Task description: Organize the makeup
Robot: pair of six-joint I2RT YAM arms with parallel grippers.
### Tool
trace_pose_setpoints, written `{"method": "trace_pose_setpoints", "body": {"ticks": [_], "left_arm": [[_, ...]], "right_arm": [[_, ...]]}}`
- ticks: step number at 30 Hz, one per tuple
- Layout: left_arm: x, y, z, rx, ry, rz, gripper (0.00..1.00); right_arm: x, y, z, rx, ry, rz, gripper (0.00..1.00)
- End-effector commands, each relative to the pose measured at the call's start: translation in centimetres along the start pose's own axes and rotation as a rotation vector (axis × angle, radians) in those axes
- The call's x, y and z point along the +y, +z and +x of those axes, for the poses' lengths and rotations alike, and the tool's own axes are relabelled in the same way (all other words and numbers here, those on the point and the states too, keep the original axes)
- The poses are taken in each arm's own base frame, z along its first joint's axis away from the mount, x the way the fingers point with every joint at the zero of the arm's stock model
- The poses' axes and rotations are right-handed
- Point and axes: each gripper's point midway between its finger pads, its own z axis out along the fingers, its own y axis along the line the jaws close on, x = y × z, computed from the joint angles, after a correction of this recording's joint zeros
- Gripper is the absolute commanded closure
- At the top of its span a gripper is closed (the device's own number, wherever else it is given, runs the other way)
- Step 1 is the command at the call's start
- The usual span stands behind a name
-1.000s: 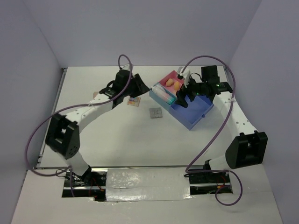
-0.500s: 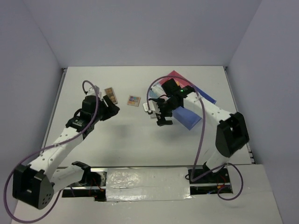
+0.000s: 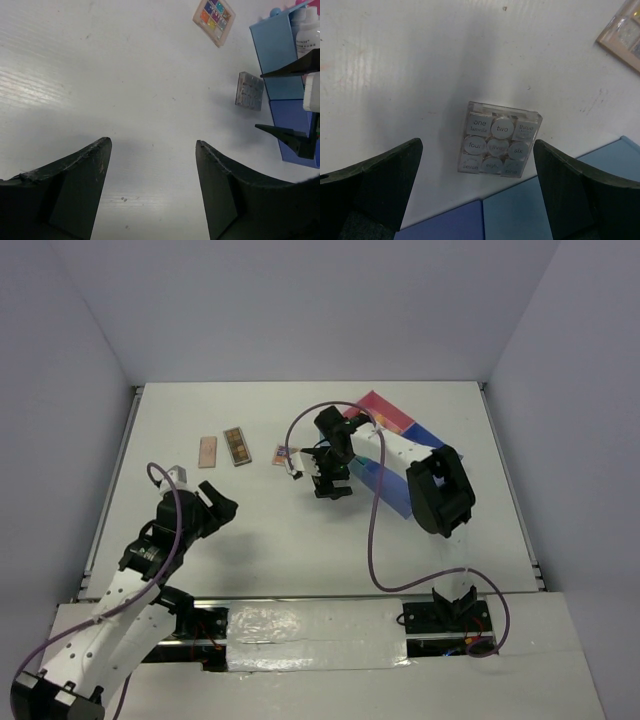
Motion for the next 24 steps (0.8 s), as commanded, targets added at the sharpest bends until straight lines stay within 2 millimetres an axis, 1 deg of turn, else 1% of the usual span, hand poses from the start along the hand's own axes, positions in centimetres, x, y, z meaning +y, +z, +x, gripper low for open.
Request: {"method": "trace_pose_setpoints", "body": {"ticks": [1, 5, 8, 10, 16, 21, 23, 24], "left_arm": [[0.4, -0.8, -1.3, -0.056, -0.022, -0.029, 0.19], [0.7, -1.1, -1.2, -0.048, -0.016, -0.042, 0.19], [0.7, -1.1, -1.1, -0.047, -0.022, -0.043, 0.19], [0.7, -1.2, -1.1, -0.047, -0.027, -0.041, 0.18], [1.0, -1.3, -0.7, -0.044, -0.045, -0.039, 0.18], [1.3, -1.5, -0.3, -0.040, -0.061, -0.042, 0.18], [1.5, -1.4, -0.2, -0.040, -0.065, -0.045, 0.18], [1.5, -1.5, -0.3, -0.045, -0.066, -0.041, 0.18]], "right_arm": [[-0.8, -0.1, 0.5, 0.055, 0.024, 0.017, 0.00], [-0.7, 0.8, 1.3, 0.088, 0.062, -0.003, 0.00], [-1.4, 1.2, 1.5, 0.100, 0.095, 0.009, 0.01], [-1.4, 1.7, 1.8, 0.112, 0.112, 0.005, 0.00], [-2.0, 2.4, 2.3, 0.131, 0.128, 0.015, 0.00], [-1.1, 3.0, 2.7, 0.137, 0.137, -0.027, 0.02], [-0.4, 3.2, 2.6, 0.132, 0.139, -0.054, 0.05], [-0.1, 3.4, 2.5, 0.123, 0.142, -0.067, 0.09]]}}
